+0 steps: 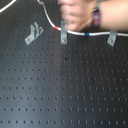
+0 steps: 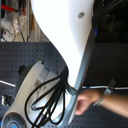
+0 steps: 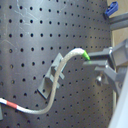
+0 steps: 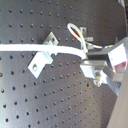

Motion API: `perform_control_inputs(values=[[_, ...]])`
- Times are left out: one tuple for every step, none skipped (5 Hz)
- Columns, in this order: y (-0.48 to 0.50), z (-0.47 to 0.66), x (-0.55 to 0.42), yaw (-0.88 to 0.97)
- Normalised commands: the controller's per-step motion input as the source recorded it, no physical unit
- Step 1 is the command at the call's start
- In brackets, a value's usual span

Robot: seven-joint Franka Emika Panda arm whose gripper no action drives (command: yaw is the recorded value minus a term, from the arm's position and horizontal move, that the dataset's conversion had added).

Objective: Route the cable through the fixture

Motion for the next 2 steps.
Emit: perform_control_inputs(values=[[-0.006,0.01,-0.007,0.00],[-0.091,0.28,0.214,0.20]])
